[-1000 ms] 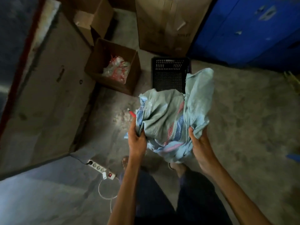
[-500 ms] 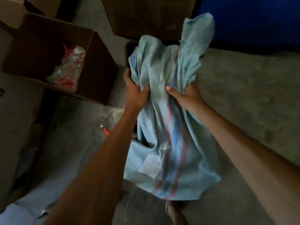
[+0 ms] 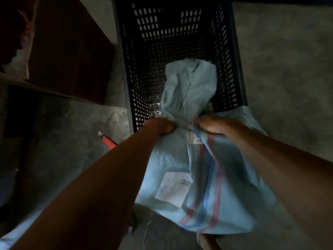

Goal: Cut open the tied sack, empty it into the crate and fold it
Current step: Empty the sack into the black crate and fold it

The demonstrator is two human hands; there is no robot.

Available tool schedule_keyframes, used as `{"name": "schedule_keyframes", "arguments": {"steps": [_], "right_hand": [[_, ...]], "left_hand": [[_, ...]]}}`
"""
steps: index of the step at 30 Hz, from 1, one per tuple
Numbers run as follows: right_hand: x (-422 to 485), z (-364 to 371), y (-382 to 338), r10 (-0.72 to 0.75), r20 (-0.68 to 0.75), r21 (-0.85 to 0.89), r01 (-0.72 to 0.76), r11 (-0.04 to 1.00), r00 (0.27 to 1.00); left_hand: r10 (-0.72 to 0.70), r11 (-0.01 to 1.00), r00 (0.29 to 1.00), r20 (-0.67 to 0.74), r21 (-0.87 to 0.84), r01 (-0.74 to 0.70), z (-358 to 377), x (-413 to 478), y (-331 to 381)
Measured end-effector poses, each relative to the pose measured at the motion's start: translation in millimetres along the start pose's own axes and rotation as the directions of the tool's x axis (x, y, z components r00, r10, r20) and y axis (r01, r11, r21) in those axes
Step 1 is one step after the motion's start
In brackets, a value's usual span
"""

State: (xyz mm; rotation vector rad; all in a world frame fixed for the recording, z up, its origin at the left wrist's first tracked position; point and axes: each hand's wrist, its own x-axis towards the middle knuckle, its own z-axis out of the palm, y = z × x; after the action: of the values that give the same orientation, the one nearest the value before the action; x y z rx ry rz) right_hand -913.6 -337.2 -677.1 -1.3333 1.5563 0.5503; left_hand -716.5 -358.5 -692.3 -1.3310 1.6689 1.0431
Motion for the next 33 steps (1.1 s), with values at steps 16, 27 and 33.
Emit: {"name": "schedule_keyframes", "arguments": {"steps": [16, 27, 33], "right_hand": [[-313.1, 200.6, 82.3, 0.199, -0.313, 0.18, -0.148, 0.972, 0.929], [-243.1, 356.0, 168.2, 0.598, 0.024, 0.465, -0.539, 0.703, 0.801], [-145.2, 359.7, 185.7, 0.664, -0.075, 0.904, -0.231, 0.361, 0.744]], "left_hand": [[-0.303, 0.892, 0.817, -0.491, -0.448, 0.062, 179.2, -273.7, -88.2], [-0.515, 0.846, 0.814, -0.267, -0.312, 0.433, 298.5, -158.3, -175.3], [-0.526, 0.686, 0.849, -0.044, -0.613, 0.393, 284.9, -73.1, -199.2]]}}
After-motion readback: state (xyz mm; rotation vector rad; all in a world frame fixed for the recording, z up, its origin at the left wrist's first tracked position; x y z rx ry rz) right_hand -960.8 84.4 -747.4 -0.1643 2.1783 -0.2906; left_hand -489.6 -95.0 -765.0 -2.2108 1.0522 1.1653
